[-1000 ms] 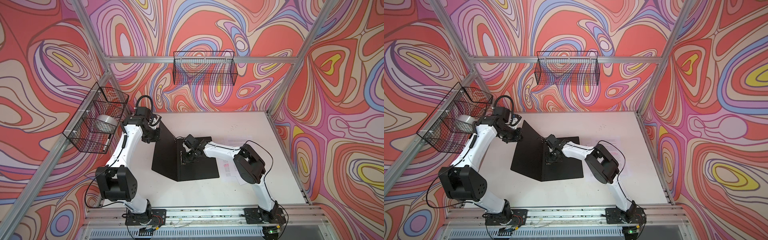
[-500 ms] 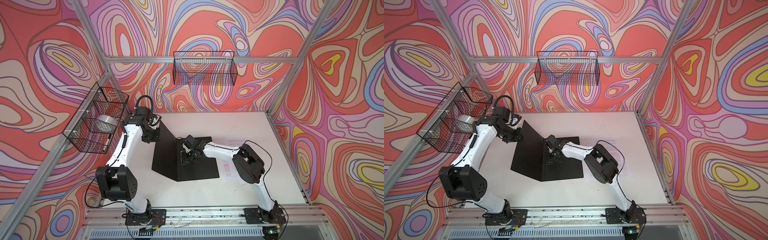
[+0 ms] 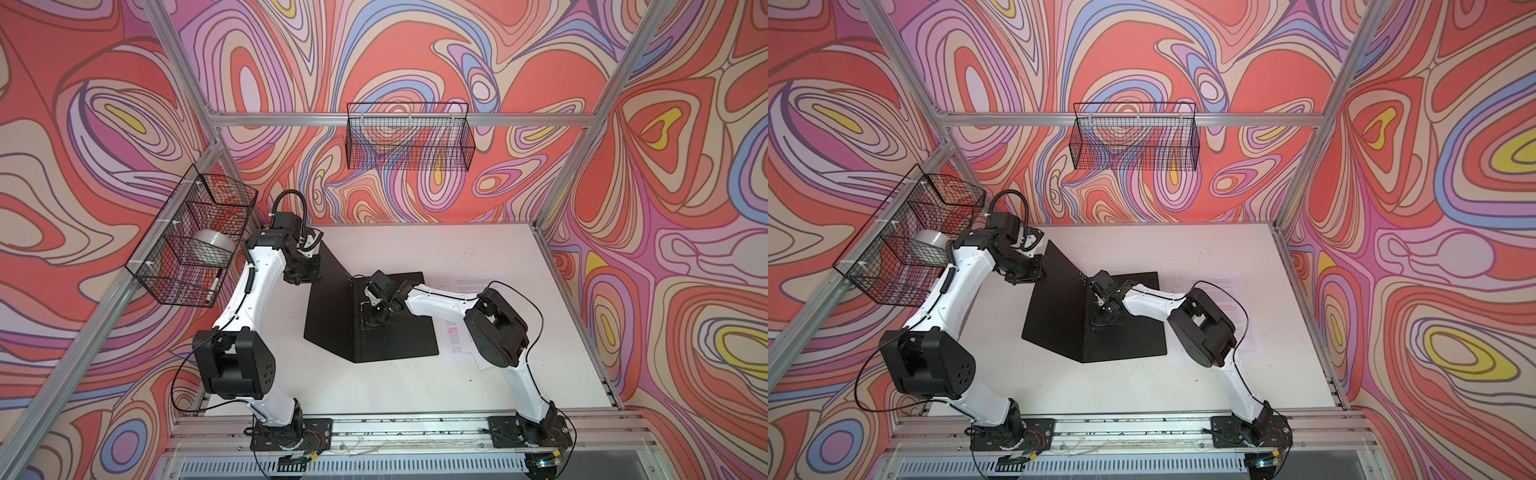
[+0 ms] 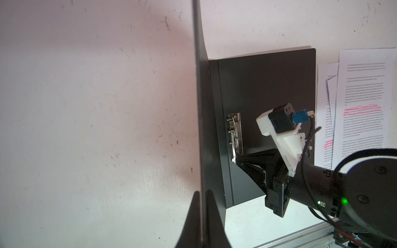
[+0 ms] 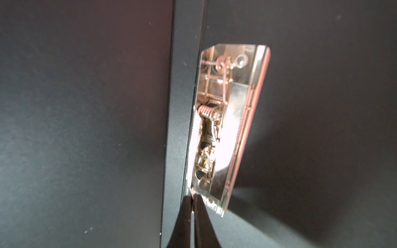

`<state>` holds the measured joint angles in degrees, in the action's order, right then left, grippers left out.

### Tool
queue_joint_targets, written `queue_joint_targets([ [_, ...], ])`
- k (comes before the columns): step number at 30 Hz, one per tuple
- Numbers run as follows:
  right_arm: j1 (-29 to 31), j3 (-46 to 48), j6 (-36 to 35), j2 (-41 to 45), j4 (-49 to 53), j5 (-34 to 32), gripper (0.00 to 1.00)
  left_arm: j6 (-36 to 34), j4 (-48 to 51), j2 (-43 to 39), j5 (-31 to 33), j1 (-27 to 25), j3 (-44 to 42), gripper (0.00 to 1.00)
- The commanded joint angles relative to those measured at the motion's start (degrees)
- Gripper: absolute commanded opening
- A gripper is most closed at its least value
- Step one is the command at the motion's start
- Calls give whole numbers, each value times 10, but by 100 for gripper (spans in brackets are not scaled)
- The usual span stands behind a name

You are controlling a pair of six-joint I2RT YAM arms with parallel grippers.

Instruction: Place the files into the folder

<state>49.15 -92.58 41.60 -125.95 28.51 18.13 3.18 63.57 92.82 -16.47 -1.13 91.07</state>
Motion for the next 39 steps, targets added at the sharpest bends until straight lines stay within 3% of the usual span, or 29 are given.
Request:
queue_joint_targets([
  [1,5,13,-12,-40,41,-13,2,-18,18,8,10,2,21,0],
  [16,7,6,-28,-80,101,-70,0,-26,26,12,16,2,41,0],
  [39,8,-14,-39,-30,135,-123,0,-40,27,8,27,9,25,0],
])
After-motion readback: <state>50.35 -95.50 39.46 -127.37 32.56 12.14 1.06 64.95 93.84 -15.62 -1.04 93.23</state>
